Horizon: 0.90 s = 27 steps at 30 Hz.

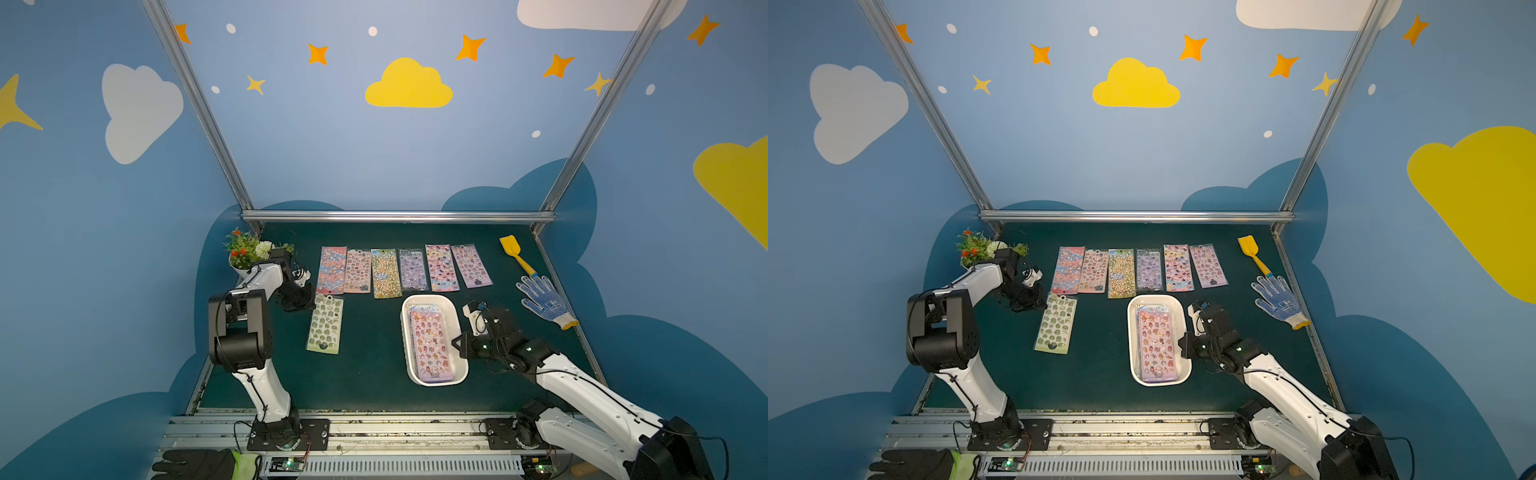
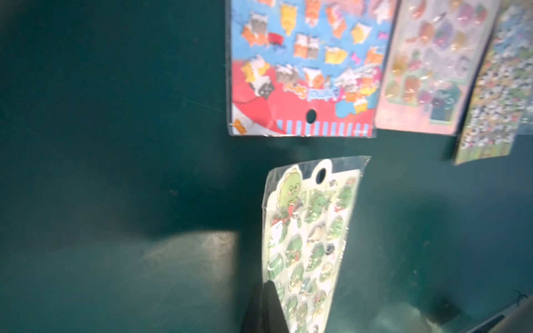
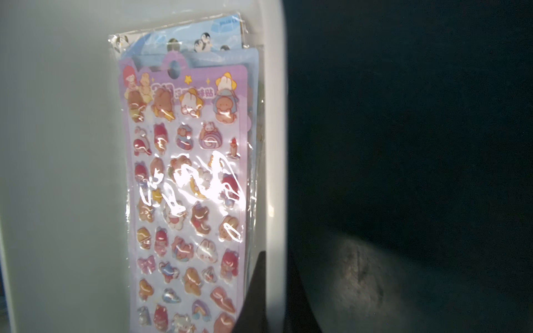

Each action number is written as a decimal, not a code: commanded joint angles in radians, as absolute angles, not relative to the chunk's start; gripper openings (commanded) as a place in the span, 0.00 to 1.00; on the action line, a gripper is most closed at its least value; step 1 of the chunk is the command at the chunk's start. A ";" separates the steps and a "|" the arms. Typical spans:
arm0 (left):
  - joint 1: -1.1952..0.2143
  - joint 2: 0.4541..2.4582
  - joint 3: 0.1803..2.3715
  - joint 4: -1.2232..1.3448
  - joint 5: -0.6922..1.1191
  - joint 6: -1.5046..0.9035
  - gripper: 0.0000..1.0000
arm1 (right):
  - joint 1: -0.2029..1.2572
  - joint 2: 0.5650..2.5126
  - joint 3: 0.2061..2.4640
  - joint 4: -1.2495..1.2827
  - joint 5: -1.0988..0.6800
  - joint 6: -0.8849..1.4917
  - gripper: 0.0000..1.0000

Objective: Take the stickers out of the storage box
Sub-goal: Place the sticker at the center of the board.

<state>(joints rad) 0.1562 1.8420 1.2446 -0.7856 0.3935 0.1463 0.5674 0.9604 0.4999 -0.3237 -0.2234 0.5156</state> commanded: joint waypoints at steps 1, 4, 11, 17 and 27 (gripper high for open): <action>0.172 1.852 1.264 -0.798 0.332 0.157 0.04 | 0.575 0.972 0.500 -0.273 -0.230 0.512 0.00; 0.184 1.856 1.271 -0.796 0.328 0.149 0.08 | 0.577 0.980 0.502 -0.273 -0.232 0.511 0.00; 0.186 1.872 1.292 -0.798 0.315 0.131 0.25 | 0.579 0.966 0.497 -0.274 -0.220 0.512 0.00; 0.187 1.801 1.286 -0.777 0.268 0.093 0.37 | 0.581 0.979 0.499 -0.276 -0.215 0.512 0.00; 0.184 1.466 1.155 -0.601 0.460 -0.059 0.54 | 0.594 0.992 0.531 -0.302 -0.213 0.526 0.00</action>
